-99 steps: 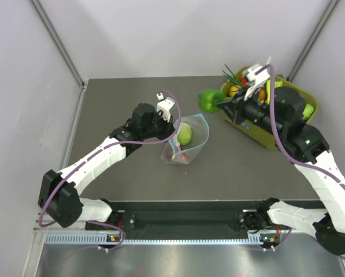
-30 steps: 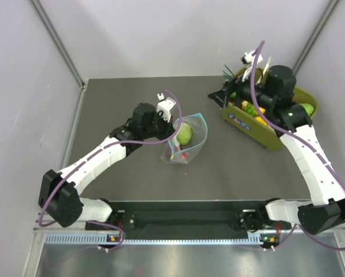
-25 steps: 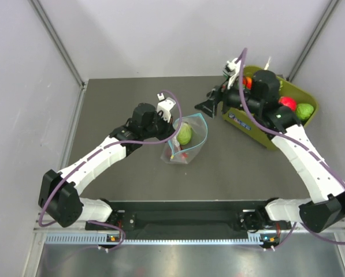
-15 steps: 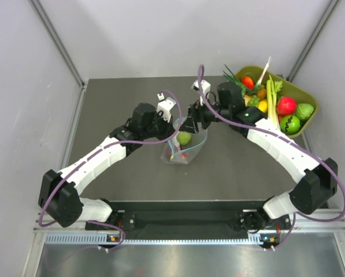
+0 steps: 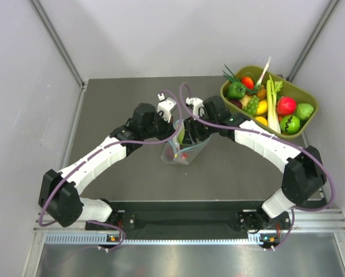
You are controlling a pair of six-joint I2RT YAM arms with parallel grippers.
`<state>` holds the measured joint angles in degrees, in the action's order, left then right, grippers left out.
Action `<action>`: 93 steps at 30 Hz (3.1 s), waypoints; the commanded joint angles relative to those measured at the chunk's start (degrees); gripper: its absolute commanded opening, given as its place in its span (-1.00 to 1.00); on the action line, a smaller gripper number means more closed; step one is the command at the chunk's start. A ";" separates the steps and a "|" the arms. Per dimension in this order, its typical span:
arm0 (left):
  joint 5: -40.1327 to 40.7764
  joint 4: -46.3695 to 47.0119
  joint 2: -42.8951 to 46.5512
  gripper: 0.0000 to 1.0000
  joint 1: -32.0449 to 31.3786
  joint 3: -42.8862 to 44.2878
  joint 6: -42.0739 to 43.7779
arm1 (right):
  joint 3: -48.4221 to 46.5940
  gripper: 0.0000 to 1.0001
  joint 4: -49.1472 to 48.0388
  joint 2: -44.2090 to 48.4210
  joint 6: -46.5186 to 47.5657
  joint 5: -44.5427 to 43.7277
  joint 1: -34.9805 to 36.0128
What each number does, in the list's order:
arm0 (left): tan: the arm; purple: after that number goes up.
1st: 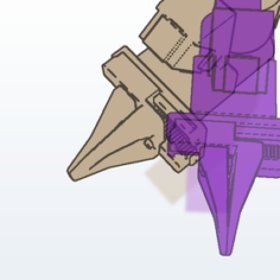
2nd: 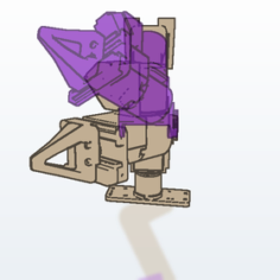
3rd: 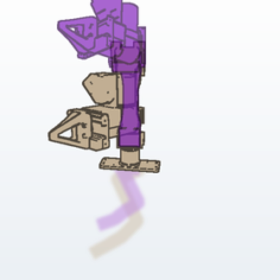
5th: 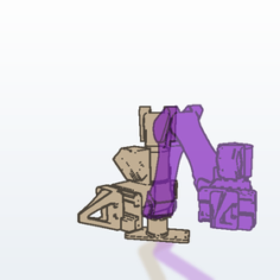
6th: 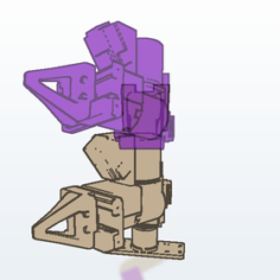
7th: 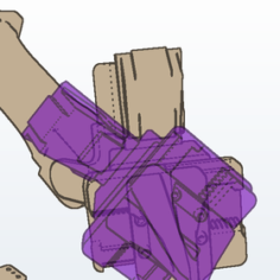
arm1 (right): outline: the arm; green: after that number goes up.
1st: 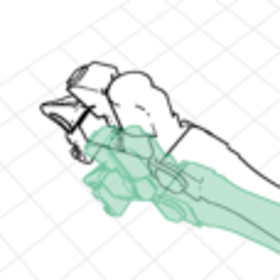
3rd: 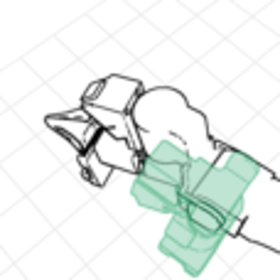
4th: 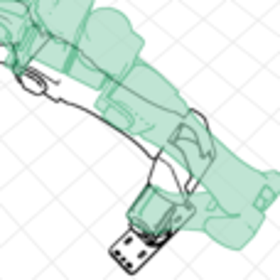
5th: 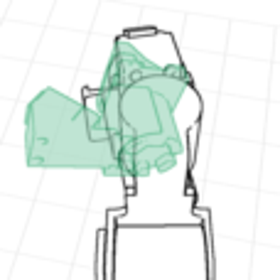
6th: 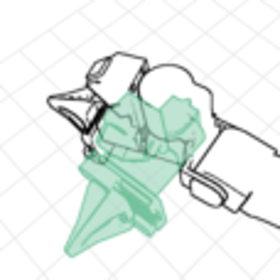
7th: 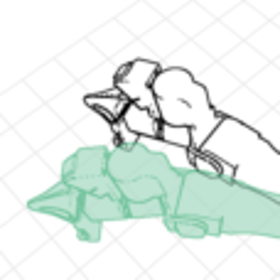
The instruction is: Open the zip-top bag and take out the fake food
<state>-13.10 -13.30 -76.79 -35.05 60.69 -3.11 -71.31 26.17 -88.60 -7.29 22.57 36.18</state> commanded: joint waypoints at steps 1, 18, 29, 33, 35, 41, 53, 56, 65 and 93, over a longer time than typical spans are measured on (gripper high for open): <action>-1.14 1.26 -0.37 -1.00 -0.37 2.16 -0.22 | 1.26 0.14 0.19 -1.57 1.14 -4.99 1.87; -1.14 1.70 -0.46 -1.00 -2.65 2.16 -3.74 | 8.63 0.08 -6.47 -6.41 -4.22 -11.23 9.25; -0.69 3.19 1.91 -1.00 -3.27 -1.62 -8.49 | 17.87 0.15 -21.50 -9.84 -14.50 -16.32 12.07; -1.05 3.19 2.79 -1.00 -3.36 -2.68 -8.40 | 19.36 0.07 -24.94 -11.77 -15.73 -18.52 12.42; -1.22 3.46 2.97 -1.00 -3.36 -2.94 -8.14 | 19.80 -0.01 -25.64 -12.12 -15.91 -20.36 12.42; -1.93 3.46 2.53 -1.00 -3.45 -2.77 -7.43 | 20.95 -0.05 -27.84 -8.62 -15.83 -22.22 12.42; -0.87 2.58 2.70 -1.00 -3.36 -2.33 -5.94 | 18.14 -0.80 -22.94 -5.28 -12.05 -22.83 12.51; 0.36 0.56 1.65 -1.00 -3.36 -0.66 -4.18 | 17.43 -0.84 -18.99 -0.63 -10.12 -23.27 12.42; 2.11 -1.81 -2.31 -1.00 -3.36 4.09 -3.83 | 11.56 -0.82 -9.22 12.30 -6.17 -20.91 12.16; 11.79 -4.81 0.59 -1.00 -2.04 0.93 1.01 | -1.37 -0.84 15.92 30.76 1.49 -16.15 4.53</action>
<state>-2.02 -18.31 -77.01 -37.65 61.58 -2.74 -68.42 41.23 -60.58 -7.42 5.76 43.44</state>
